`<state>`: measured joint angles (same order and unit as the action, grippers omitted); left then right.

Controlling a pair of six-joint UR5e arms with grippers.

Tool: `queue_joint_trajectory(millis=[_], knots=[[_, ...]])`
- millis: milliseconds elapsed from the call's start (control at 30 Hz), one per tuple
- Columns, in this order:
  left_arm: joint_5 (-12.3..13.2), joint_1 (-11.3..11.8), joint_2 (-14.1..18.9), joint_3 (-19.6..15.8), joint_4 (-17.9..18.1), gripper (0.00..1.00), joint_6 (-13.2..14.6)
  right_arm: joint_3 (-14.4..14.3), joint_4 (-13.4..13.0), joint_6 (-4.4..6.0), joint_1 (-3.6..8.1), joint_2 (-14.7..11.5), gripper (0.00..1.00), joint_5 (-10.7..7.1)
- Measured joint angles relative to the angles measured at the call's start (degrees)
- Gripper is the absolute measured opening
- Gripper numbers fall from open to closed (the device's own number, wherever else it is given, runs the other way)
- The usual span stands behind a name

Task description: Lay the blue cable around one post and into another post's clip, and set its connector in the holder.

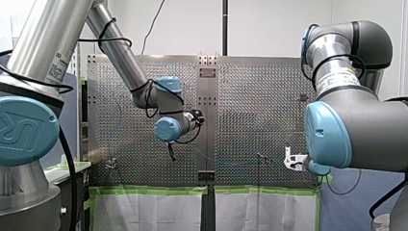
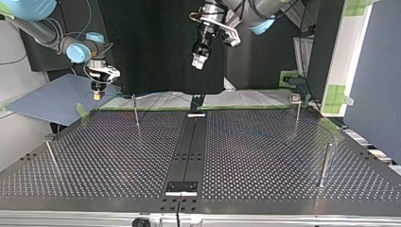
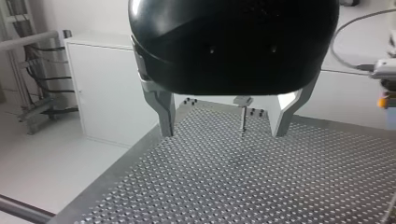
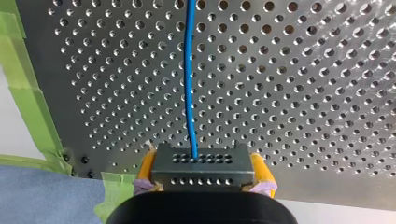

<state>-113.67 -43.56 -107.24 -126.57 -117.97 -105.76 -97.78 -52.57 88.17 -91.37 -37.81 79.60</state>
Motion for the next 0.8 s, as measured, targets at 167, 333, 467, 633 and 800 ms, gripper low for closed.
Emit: queue_joint_trajectory(millis=[167,333,467,633,800], knots=[[0.0,0.1,0.0,-2.8,1.4,1.00,-0.1,0.0,0.0,0.00,-0.02,0.1,0.00,0.00],[0.1,0.3,0.0,-5.6,3.4,1.00,-0.3,0.0,-0.1,0.00,-0.07,0.2,0.00,-0.01],[0.0,0.4,0.0,-7.6,4.7,1.00,-0.6,0.0,0.0,0.00,-0.12,0.3,0.00,-0.02],[0.0,0.6,0.0,-10.1,6.1,1.00,-1.6,0.0,-0.1,0.07,-0.15,0.3,0.00,-0.03],[-1.1,0.9,0.0,-12.5,7.8,1.00,-2.0,0.0,0.0,0.11,-0.14,0.3,0.00,0.14]])
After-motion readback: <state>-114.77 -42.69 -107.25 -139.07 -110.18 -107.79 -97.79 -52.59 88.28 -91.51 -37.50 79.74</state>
